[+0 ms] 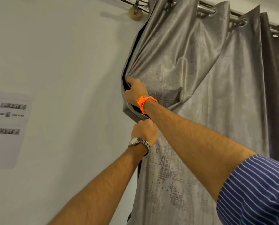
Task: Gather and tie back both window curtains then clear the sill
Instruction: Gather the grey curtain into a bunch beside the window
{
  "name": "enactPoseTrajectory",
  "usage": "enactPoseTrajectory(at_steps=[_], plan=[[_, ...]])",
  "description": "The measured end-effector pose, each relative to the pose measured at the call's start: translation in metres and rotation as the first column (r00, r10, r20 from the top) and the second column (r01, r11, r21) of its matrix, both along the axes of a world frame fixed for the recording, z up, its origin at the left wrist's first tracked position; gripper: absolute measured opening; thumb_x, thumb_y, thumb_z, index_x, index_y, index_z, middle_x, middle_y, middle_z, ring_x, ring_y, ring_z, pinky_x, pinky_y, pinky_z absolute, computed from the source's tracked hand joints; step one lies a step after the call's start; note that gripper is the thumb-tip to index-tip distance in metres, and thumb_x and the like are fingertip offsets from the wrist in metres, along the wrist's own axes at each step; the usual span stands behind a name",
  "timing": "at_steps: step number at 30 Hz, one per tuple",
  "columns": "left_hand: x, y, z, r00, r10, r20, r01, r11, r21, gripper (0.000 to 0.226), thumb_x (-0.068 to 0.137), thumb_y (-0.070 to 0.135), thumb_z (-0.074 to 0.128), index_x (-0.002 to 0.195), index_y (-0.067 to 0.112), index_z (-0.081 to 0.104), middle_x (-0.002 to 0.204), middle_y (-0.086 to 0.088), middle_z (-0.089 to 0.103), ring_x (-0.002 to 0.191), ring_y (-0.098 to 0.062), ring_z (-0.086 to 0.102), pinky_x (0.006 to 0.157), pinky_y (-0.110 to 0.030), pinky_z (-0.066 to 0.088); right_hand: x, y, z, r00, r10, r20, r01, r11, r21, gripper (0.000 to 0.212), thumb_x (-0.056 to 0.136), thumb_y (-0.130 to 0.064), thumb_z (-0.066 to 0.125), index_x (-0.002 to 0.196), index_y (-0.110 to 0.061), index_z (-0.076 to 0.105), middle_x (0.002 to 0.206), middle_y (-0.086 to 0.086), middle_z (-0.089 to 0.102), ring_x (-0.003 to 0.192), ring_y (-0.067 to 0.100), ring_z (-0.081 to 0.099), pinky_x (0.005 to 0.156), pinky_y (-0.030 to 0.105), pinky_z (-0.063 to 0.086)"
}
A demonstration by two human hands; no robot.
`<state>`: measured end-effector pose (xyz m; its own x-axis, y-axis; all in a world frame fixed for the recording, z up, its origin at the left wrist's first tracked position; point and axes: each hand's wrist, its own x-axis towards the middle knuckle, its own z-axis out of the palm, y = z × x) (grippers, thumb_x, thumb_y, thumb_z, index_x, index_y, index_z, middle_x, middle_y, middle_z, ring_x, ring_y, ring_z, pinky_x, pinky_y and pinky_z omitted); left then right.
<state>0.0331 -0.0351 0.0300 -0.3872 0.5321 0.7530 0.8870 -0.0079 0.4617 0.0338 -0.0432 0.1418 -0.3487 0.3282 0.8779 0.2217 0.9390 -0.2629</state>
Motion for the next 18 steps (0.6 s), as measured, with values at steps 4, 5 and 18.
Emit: enactPoseTrajectory(at_steps=[4, 5, 18], plan=[[0.0, 0.012, -0.004, 1.0, -0.009, 0.001, 0.009, 0.998, 0.062, 0.027, 0.094, 0.027, 0.042, 0.107, 0.006, 0.053, 0.104, -0.018, 0.066, 0.093, -0.04, 0.061, 0.076, -0.043, 0.052, 0.008, 0.012, -0.001, 1.0, -0.009, -0.026, 0.009, 1.0, -0.019, 0.015, 0.07, 0.001, 0.045, 0.081, 0.004, 0.055, 0.071, 0.012, 0.056, 0.065, 0.029, 0.048, 0.061, 0.035, 0.046], [0.0, 0.014, -0.005, 1.0, -0.016, 0.006, 0.016, 0.997, 0.073, 0.029, 0.094, 0.025, 0.043, 0.113, 0.004, 0.049, 0.104, -0.019, 0.065, 0.094, -0.042, 0.06, 0.073, -0.041, 0.05, 0.014, 0.015, -0.002, 0.999, 0.009, -0.038, -0.01, 0.999, -0.036, 0.004, 0.072, -0.005, 0.05, 0.074, 0.0, 0.051, 0.066, 0.009, 0.049, 0.062, 0.024, 0.041, 0.06, 0.032, 0.04], [0.041, 0.053, -0.045, 0.989, -0.052, -0.139, 0.055, 0.998, 0.023, 0.091, 0.089, 0.005, 0.046, 0.151, 0.019, -0.019, 0.071, -0.006, 0.056, 0.054, -0.019, 0.049, 0.055, -0.033, 0.045, 0.129, 0.11, -0.029, 0.7, -0.491, -0.519, 0.534, 0.842, -0.075, 0.03, 0.075, -0.036, 0.076, 0.099, -0.025, 0.063, 0.107, -0.001, 0.062, 0.106, 0.024, 0.051, 0.084, 0.037, 0.047]])
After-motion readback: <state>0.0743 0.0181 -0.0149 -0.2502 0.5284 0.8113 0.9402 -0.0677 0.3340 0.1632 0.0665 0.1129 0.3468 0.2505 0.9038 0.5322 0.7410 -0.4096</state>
